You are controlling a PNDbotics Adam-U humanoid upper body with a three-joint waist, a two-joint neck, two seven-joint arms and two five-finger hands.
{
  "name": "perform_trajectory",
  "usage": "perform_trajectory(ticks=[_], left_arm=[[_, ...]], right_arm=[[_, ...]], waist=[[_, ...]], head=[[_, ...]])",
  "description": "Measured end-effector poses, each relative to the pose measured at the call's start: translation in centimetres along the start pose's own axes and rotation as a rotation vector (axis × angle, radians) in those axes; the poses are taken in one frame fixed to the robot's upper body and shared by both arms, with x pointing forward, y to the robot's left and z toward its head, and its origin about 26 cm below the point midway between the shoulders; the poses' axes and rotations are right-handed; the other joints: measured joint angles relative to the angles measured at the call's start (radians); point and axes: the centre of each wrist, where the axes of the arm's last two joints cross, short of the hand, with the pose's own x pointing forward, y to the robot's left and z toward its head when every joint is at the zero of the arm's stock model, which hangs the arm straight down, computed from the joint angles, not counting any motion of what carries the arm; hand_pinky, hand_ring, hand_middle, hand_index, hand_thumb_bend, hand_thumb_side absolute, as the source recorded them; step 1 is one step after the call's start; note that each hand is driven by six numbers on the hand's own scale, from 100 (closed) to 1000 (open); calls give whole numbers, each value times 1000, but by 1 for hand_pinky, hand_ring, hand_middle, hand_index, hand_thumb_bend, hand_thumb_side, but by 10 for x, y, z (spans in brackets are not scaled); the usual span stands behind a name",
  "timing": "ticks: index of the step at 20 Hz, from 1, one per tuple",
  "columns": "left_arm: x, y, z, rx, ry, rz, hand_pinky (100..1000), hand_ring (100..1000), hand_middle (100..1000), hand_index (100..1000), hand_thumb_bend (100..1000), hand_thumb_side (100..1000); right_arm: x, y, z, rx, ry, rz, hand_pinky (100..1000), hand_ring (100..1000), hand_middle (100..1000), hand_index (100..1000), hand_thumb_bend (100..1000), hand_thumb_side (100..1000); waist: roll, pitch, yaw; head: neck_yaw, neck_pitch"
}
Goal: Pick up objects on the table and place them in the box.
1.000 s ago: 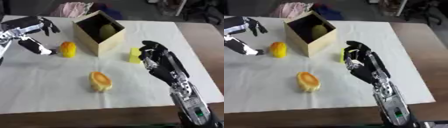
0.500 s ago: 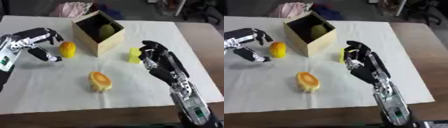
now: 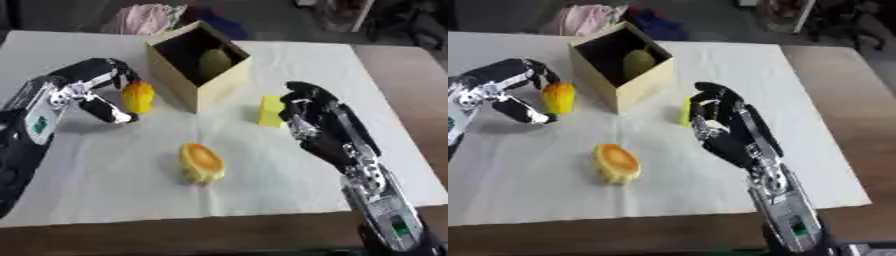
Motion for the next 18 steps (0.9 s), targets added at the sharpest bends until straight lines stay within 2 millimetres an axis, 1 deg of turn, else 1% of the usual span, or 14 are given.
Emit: perform_trajectory(ticks=[1, 2, 3, 4, 5, 7, 8, 11, 13, 14, 15, 18], left_arm=[[-1, -1, 0, 3, 8, -1, 732, 596, 667, 796, 480, 206], [-2, -2, 0, 4, 17, -3, 726, 589, 659, 790, 466, 182], [-3, -4, 0, 3, 25, -4, 713, 571, 635, 772, 447, 134], [-4, -5, 0, 2, 31, -4, 692, 541, 601, 741, 410, 100], [-4, -6, 0, 2, 37, -3, 681, 528, 586, 726, 393, 100], [-5, -8, 0, 5, 46, 0, 635, 470, 516, 654, 335, 100], [-5, -8, 0, 8, 50, 0, 620, 454, 496, 631, 325, 100], [-6, -9, 0, 24, 54, 1, 579, 392, 433, 551, 249, 100], [-5, -7, 0, 36, 50, 5, 570, 378, 417, 533, 236, 100], [-5, -6, 0, 44, 45, 8, 569, 374, 412, 525, 120, 181], [-5, -3, 1, 52, 40, 9, 569, 372, 409, 521, 230, 100], [-4, 16, 4, 89, 14, 5, 570, 365, 401, 511, 203, 100]], right_arm=[[0, 0, 0, 0, 0, 0, 646, 608, 655, 824, 100, 350], [0, 0, 0, 0, 0, 0, 646, 608, 655, 824, 100, 350], [0, 0, 0, 0, 0, 0, 646, 608, 655, 824, 100, 350], [0, 0, 0, 0, 0, 0, 646, 608, 655, 824, 100, 351], [0, 0, 0, 0, 0, 0, 646, 608, 655, 824, 100, 351], [0, 0, 0, 0, 0, 0, 646, 608, 655, 824, 100, 351], [0, 0, 0, 0, 0, 0, 646, 608, 655, 824, 100, 352], [0, 0, 0, 0, 1, 0, 646, 608, 655, 824, 100, 352], [0, 0, 0, 0, 0, 0, 646, 607, 655, 824, 100, 351], [0, 0, 0, 0, 1, 0, 646, 607, 655, 824, 100, 354], [0, 0, 0, 0, 1, 0, 646, 607, 655, 824, 100, 353], [0, 0, 0, 0, 1, 0, 647, 607, 655, 824, 100, 352]], waist=[[0, 0, 0], [0, 0, -1], [0, 0, -2], [0, 0, -2], [0, 0, -2], [0, 0, -3], [0, 0, -3], [0, 0, -3], [0, 0, -3], [0, 0, -3], [0, 0, -3], [0, 0, -3]], head=[[0, 0], [0, 0], [0, 0], [0, 0], [0, 0], [0, 0], [0, 0], [0, 0], [-1, 0], [-2, 0], [-3, 1], [-5, 1]])
